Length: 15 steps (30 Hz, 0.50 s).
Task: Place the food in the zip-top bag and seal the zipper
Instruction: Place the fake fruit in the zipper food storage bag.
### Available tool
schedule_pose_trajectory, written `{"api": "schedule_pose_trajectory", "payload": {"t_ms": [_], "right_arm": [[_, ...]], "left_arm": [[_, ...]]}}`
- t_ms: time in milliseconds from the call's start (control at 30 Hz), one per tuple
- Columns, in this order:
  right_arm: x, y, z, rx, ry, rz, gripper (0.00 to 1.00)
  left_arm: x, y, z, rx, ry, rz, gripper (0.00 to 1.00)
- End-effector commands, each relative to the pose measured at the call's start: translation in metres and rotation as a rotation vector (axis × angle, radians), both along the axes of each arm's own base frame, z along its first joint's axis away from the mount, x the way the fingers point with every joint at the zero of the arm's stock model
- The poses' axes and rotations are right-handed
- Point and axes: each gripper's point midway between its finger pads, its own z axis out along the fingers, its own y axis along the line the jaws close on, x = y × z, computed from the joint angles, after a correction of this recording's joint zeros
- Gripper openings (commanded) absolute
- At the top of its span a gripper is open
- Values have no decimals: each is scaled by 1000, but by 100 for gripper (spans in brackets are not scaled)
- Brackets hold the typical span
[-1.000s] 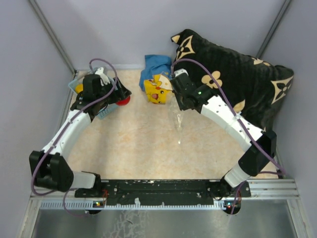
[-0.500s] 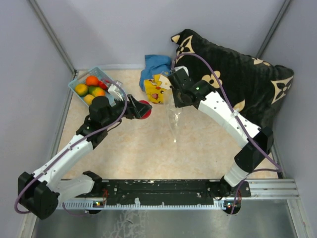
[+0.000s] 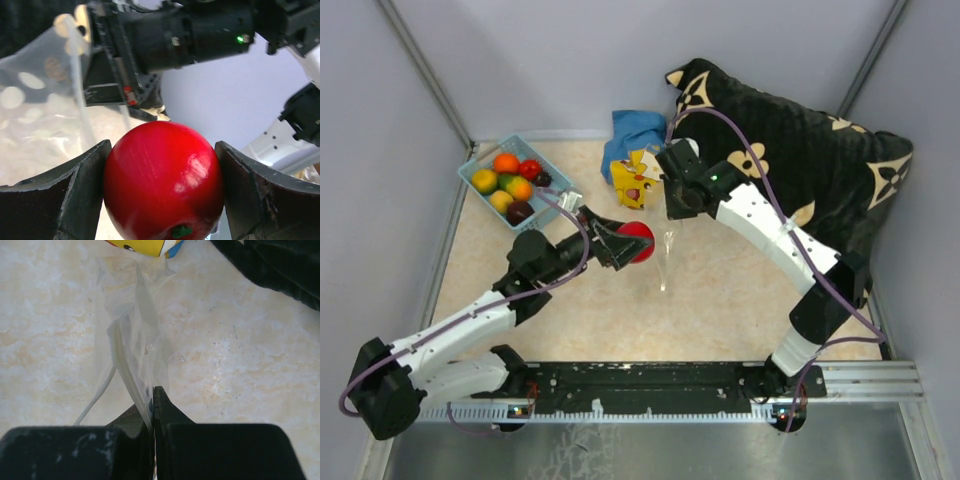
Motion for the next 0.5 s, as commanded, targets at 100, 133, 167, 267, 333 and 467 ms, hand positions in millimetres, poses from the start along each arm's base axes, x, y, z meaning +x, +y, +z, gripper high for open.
{"api": "schedule_pose_trajectory", "payload": {"t_ms": [100,133,167,267,333,467], "right_arm": [[1,27,14,124,-16,27,0],[1,28,15,131,-13,29,0],[0,28,15,133,-12,32,0],[-2,29,14,138,-9,34,0],[-3,28,14,138,-7,34,0],[-5,30,13,148,2,49,0]], "left_arm": [[-13,-16,20,-186,-110,-2,55],[-11,-19,17,-182,-115,4,55],[-11,-23,16,-177,-122,8,55],[-6,-30,11,-149,-149,42,54],[1,-32,7,-126,-152,77,54],[17,-30,-12,-30,-143,161,54]]}}
